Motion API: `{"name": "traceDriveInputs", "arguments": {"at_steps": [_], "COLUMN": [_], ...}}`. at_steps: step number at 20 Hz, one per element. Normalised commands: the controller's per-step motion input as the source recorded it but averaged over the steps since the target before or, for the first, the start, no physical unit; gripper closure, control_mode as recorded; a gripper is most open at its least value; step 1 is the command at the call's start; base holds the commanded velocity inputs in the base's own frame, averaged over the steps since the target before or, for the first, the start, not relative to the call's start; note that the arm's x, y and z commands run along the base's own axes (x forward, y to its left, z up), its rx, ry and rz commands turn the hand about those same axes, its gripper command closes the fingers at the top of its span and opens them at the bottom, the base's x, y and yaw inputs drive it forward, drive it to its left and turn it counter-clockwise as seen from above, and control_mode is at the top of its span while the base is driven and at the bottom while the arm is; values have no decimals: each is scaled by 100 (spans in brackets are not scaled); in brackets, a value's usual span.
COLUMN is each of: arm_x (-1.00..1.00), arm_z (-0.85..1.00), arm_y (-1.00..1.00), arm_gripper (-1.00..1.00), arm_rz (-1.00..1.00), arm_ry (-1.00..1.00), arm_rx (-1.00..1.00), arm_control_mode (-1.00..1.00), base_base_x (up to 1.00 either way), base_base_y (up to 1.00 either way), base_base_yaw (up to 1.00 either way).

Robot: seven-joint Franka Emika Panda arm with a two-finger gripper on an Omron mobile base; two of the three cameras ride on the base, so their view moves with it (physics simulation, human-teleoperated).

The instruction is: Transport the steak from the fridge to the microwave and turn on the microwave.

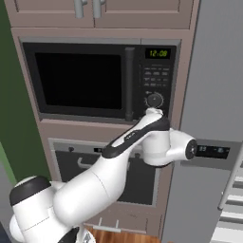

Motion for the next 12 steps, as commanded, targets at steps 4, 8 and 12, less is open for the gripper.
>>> {"name": "traceDriveInputs", "arguments": {"at_steps": [4, 8, 12], "arm_x": [24, 29, 25], "arm_z": [-4, -10, -8], "arm_y": [22, 23, 6], "arm_gripper": [-100, -100, -100], "arm_rz": [0, 0, 0], "arm_ry": [0, 0, 0], "arm_rx": [2, 0, 0], "arm_control_mode": [-100, -100, -100], "base_base_x": [0, 0, 0], "base_base_y": [0, 0, 0], "base_base_yaw": [0, 0, 0]}}
